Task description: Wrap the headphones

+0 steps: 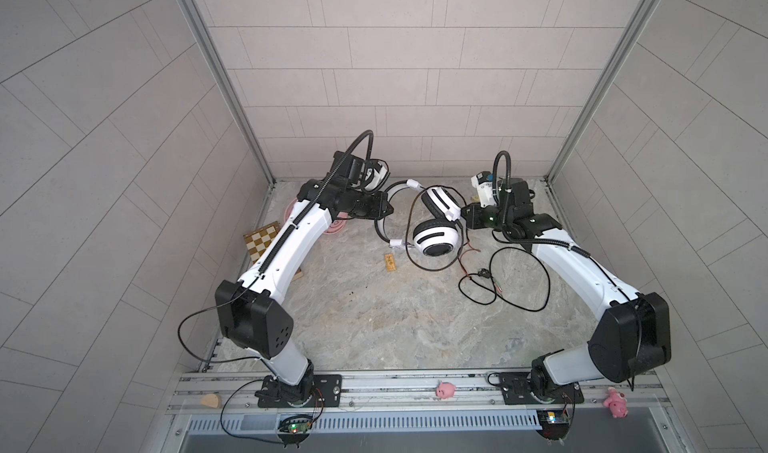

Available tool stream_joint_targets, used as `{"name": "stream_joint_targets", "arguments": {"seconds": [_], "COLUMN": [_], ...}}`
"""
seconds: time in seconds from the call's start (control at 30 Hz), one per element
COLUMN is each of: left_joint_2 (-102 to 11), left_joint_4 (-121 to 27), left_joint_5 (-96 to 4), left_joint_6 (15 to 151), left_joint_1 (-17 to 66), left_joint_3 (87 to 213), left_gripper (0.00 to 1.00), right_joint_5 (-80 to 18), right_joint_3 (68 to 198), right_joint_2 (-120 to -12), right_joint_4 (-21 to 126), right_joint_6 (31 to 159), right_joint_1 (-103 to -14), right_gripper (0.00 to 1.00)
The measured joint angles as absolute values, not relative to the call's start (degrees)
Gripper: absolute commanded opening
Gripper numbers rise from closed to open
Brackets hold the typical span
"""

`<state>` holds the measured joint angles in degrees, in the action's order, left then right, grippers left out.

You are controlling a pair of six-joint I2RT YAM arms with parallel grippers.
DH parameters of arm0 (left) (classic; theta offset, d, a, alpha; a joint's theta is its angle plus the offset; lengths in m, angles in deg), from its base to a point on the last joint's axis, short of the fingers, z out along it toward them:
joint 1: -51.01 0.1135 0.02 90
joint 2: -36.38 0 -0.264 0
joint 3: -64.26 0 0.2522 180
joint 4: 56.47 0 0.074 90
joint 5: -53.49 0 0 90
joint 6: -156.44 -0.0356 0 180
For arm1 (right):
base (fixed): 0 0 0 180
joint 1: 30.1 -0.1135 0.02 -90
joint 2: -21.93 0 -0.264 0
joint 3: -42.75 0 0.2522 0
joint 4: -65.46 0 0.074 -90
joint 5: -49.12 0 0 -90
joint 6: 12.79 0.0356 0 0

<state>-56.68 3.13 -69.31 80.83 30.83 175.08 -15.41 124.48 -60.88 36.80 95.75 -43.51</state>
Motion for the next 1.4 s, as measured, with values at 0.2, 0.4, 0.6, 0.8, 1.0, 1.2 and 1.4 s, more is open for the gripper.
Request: {"name": "stream_joint_targets", "arguments": {"seconds": [0.2,0.4,0.6,0.8,1.0,1.2,1.4], "left_joint_2": [-55.0,-53.5,-53.1,-53.1,-53.0,-53.0,-53.0], "left_joint_4": [-1.9,-5.9,-8.6,-10.5,-12.7,-15.0,-16.4], "left_joint_5": [-69.4,-65.3,-60.4,-56.6,-52.5,-48.1,-45.8], "left_joint_6": [86.3,91.2,95.6,99.1,102.9,105.1,105.6], "left_joint_1": [31.9,32.3,32.8,33.8,34.8,35.1,35.2], "left_joint_3": [174.9,174.9,174.9,174.4,173.4,173.4,173.4], "left_gripper": [0.00,0.00,0.00,0.00,0.00,0.00,0.00], "right_joint_5": [-13.1,-12.4,-12.4,-13.6,-15.3,-17.2,-18.2], "right_joint_3": [119.1,116.1,114.4,113.7,110.6,109.4,109.4], "right_joint_2": [-60.8,-59.7,-56.7,-54.0,-52.2,-51.8,-50.3], "right_joint_4": [40.4,44.1,46.2,46.3,45.8,44.0,43.1], "right_joint_6": [98.4,101.0,102.8,102.8,102.8,102.7,102.6], "right_joint_1": [-43.8,-46.5,-49.2,-51.6,-55.3,-58.7,-59.9], "right_gripper": [0.00,0.00,0.00,0.00,0.00,0.00,0.00]}}
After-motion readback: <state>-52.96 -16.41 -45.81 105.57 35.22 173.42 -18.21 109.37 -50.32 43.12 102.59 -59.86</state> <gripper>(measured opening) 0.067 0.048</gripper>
